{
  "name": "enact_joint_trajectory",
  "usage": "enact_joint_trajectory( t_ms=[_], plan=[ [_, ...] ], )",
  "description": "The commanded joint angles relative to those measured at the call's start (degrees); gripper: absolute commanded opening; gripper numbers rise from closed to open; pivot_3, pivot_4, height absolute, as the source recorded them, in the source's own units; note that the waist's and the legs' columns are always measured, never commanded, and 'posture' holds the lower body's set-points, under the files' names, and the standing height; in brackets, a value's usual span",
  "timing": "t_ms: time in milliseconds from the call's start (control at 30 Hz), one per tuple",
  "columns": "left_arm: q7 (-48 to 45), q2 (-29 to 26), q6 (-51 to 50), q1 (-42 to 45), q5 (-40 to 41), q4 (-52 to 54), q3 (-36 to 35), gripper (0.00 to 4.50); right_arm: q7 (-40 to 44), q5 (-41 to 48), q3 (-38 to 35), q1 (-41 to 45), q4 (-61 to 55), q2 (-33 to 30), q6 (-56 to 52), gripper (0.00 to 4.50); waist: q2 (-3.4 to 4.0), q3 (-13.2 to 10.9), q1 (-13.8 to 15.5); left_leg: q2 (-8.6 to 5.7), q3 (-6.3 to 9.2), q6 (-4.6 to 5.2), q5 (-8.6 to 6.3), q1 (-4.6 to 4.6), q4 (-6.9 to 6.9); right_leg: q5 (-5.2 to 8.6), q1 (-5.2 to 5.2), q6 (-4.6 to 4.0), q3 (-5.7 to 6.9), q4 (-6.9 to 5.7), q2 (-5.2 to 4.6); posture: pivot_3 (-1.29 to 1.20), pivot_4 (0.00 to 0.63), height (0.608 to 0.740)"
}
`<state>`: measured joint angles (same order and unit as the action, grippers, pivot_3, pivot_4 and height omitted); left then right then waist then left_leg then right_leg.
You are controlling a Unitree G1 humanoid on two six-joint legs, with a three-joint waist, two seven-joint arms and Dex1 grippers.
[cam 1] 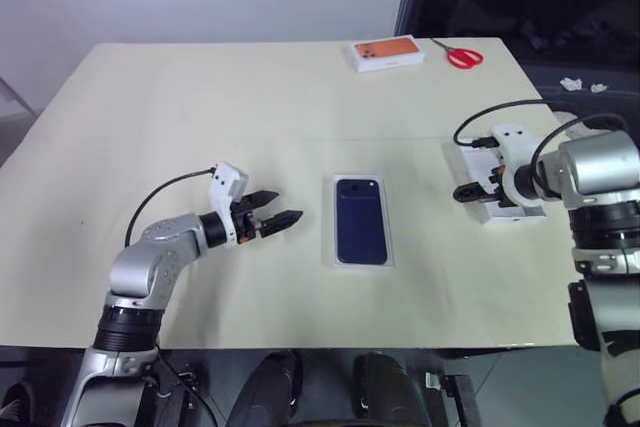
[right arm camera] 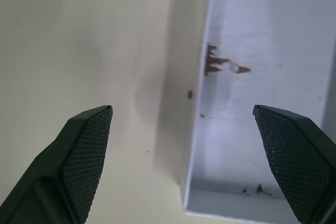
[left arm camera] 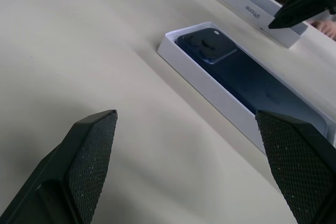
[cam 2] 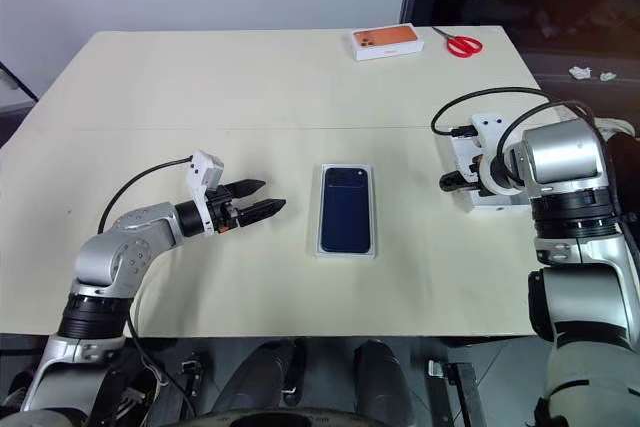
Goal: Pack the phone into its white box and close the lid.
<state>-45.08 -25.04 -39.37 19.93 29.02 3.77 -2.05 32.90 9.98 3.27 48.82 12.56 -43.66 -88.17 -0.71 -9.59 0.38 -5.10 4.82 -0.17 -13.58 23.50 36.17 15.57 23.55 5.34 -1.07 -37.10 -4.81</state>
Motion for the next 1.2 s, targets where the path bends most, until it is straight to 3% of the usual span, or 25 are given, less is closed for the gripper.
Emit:
enact_joint_trajectory(
  t_ms=[33, 267, 400, 633, 800, 900, 1033, 1100, 1200],
  plan=[
    [0.6, 0.1, 0.9, 0.7, 0.9, 1.7, -1.2, 4.50, -0.8, 0.9, 0.3, -1.8, -2.2, 0.1, 1.0, 3.63, 0.00, 0.0, 0.0, 0.01, 0.00, 0.00, 0.00, 0.00, 0.00, 0.00, 0.00, 0.00, 0.00, 0.00, 0.01, 0.00, 0.150, 0.740],
    [0.9, -0.1, 0.6, 1.3, 1.2, 1.6, -1.3, 4.50, -3.4, 0.8, -0.2, -5.3, -2.9, 1.1, 2.5, 0.07, -0.04, 0.0, -0.3, 0.05, 0.01, 0.00, 0.00, -0.07, 0.04, 0.00, -0.08, 0.00, 0.00, -0.03, 0.06, 0.00, 0.150, 0.740],
    [0.9, -0.3, 0.4, 1.3, 1.5, 1.5, -1.4, 4.50, -4.6, 1.7, -3.8, -2.3, -2.8, 3.9, -0.4, 0.02, -0.06, 0.0, -0.5, 0.05, 0.01, 0.00, 0.00, -0.11, 0.07, 0.00, -0.14, 0.00, 0.00, -0.03, 0.06, 0.00, 0.150, 0.740],
    [0.5, -1.4, -0.1, 1.7, 3.4, 0.6, -4.1, 4.50, -4.9, 12.4, -20.9, 9.2, -1.4, 16.5, -4.3, 0.02, 0.03, 0.0, -1.6, 0.16, -0.06, -0.09, 0.06, -0.06, -0.11, 0.00, 0.13, 0.00, -0.11, -0.16, 0.21, 0.00, 0.150, 0.740],
    [0.8, -2.1, -0.2, 2.5, 6.2, 1.0, -7.4, 4.50, -9.5, 34.8, -32.2, 8.3, -4.2, 25.5, -4.3, 0.02, 0.02, 0.0, -1.0, 0.09, 0.03, -0.08, 0.05, -0.01, -0.05, -0.01, 0.07, -0.01, -0.05, -0.11, 0.12, 0.00, 0.150, 0.740],
    [1.0, -2.5, -0.7, 2.8, 8.2, 1.7, -9.4, 4.50, -16.0, 49.1, -32.0, 2.6, -8.7, 30.3, -4.3, 0.02, 0.01, 0.0, -1.0, 0.03, 0.05, -0.02, 0.02, -0.01, 0.01, -0.03, 0.01, -0.03, -0.04, -0.10, 0.05, 0.00, 0.150, 0.740],
    [0.7, -3.5, -0.5, 1.5, 8.8, 2.9, -10.3, 4.50, -29.5, 67.6, -35.5, -1.3, -9.5, 41.2, -4.3, 0.02, 0.06, 0.0, -1.6, 0.06, 0.02, -0.03, 0.03, -0.01, -0.04, -0.03, 0.10, -0.03, -0.10, -0.16, 0.08, 0.00, 0.150, 0.740],
    [0.8, -3.9, -1.1, 0.7, 9.7, 3.9, -10.7, 4.50, -36.5, 75.2, -34.4, -4.1, -10.0, 43.8, -3.0, 0.02, 0.07, 0.0, -1.7, 0.10, -0.05, -0.06, 0.05, -0.01, -0.07, -0.02, 0.21, -0.03, -0.20, -0.30, 0.13, 0.00, 0.150, 0.740],
    [1.4, -3.9, -1.8, 0.0, 10.9, 5.4, -11.1, 4.50, -46.9, 88.0, -26.6, -11.4, -11.4, 42.9, 2.7, 0.02, 0.07, 0.0, -1.4, 0.13, -0.03, -0.08, 0.06, -0.02, -0.08, -0.02, 0.21, -0.04, -0.17, -0.29, 0.15, 0.00, 0.150, 0.740]
  ],
)
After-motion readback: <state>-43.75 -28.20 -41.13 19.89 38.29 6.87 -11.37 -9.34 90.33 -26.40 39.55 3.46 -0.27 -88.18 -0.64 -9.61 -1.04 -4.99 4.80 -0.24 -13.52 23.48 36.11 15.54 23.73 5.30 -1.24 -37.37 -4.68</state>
